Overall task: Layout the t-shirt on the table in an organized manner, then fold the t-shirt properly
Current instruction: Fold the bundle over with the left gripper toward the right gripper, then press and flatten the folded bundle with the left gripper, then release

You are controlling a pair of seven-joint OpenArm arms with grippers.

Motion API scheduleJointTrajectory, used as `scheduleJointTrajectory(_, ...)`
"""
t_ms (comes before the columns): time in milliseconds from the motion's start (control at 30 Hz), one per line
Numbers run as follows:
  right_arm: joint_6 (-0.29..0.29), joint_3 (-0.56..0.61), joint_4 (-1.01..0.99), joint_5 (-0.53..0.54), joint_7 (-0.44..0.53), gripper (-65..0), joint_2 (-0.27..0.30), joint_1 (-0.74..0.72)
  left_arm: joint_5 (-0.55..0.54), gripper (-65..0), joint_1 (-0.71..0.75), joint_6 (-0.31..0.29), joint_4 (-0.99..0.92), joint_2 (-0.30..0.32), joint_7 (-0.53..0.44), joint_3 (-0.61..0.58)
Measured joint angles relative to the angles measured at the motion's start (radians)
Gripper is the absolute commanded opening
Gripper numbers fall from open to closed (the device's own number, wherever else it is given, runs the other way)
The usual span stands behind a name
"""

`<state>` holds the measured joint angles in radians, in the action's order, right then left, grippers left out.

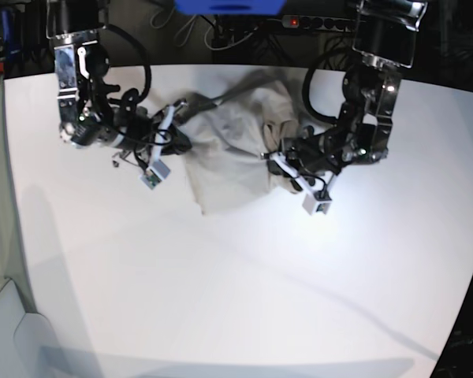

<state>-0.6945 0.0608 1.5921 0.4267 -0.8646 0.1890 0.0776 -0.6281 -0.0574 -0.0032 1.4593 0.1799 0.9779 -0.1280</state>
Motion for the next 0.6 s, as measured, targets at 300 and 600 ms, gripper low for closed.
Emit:
scheduleJointTrajectory(300,0.000,-0.074,0.005,0.002,0.038,-65.0,0.095,0.026,0.011,-64.8,-0.090,0.000,-0.014,0.020,-0.025,-0.023)
scheduleJointTrajectory(600,0.000,-0.399,0.005,0.002,0.035,-65.0,0.112,0.022,0.010,-64.8,-0.399,-0.074,-0.133,0.130,-0.033,-0.486)
